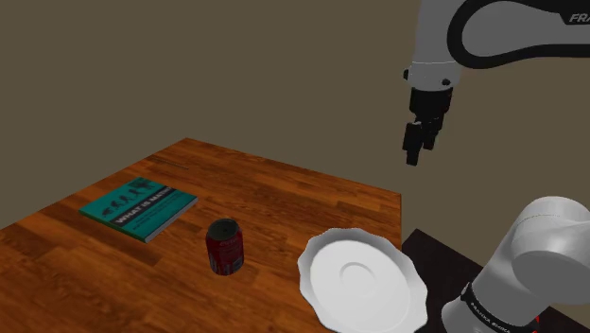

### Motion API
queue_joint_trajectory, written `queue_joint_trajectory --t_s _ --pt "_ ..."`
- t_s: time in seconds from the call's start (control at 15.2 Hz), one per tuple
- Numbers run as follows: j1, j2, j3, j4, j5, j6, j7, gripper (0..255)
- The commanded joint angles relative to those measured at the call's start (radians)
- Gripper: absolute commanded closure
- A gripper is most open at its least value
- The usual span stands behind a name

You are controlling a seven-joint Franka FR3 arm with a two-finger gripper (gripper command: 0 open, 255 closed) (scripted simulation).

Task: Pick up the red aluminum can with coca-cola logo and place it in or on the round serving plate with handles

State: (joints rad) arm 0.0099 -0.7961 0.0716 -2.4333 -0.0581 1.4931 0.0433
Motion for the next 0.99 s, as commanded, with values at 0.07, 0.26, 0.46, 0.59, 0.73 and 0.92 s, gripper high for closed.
queue_joint_trajectory --t_s 0.07,0.26,0.46,0.59,0.73,0.92 --pt "0.008 0.016 0.017 -0.002 0.016 0.02 0.018 0" --pt "0.031 0.07 0.067 0.0 0.062 0.083 0.071 0" --pt "0.052 0.134 0.117 0.012 0.1 0.147 0.123 0" --pt "0.064 0.181 0.15 0.025 0.122 0.189 0.156 0" --pt "0.074 0.231 0.184 0.044 0.139 0.23 0.19 0" --pt "0.087 0.312 0.232 0.079 0.157 0.29 0.241 0"
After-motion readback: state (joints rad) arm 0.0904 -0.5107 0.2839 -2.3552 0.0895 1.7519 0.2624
